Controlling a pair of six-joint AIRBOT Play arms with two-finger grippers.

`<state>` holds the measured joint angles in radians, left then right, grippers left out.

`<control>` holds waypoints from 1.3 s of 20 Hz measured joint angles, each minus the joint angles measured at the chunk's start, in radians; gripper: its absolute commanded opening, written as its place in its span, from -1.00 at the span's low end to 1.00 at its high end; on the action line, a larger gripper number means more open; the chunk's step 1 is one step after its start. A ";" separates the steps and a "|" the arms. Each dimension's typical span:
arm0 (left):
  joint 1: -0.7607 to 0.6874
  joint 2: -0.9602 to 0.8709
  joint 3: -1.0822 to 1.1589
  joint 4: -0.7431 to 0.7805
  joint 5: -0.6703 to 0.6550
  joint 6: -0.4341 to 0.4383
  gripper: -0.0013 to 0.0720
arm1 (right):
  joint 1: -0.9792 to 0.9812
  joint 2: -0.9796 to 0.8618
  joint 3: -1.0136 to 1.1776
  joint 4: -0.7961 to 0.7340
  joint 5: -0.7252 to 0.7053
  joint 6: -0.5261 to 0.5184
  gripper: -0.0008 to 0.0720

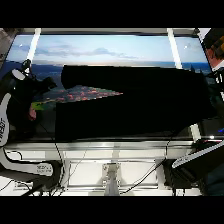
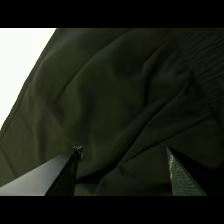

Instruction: Fold the clothes and pants, and hang the long-sleeved shirts on hangers.

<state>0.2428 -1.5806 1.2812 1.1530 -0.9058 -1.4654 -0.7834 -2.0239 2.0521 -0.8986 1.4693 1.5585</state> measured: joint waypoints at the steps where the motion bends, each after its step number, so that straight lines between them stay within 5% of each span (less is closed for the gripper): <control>1: 0.007 -0.010 0.000 -0.042 -0.001 0.015 0.40 | 0.001 0.000 0.000 0.002 0.006 -0.004 0.66; 8: -0.031 -0.128 0.000 -0.281 0.099 0.076 0.39 | 0.010 0.000 0.000 0.021 0.026 -0.029 0.65; 10: -0.051 -0.149 0.000 -0.310 0.140 0.078 0.22 | 0.011 0.000 0.000 0.021 0.027 -0.032 0.64; 12: -0.074 -0.165 0.000 -0.326 0.180 0.079 -0.72 | 0.011 0.000 0.000 0.023 0.027 -0.032 0.64; 13: -0.085 -0.171 0.000 -0.331 0.196 0.080 -0.95 | 0.011 0.000 0.000 0.026 0.027 -0.033 0.64; 18: -0.103 -0.140 0.000 -0.330 0.211 0.117 -0.96 | 0.006 0.000 0.000 0.028 0.027 -0.034 0.64; 26: -0.008 0.020 0.000 -0.059 -0.003 0.166 -0.95 | -0.035 0.000 0.000 -0.008 0.034 -0.035 0.64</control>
<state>0.2344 -1.5604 1.2812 1.0943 -0.9092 -1.2999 -0.8181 -2.0243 2.0521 -0.9070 1.5032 1.5234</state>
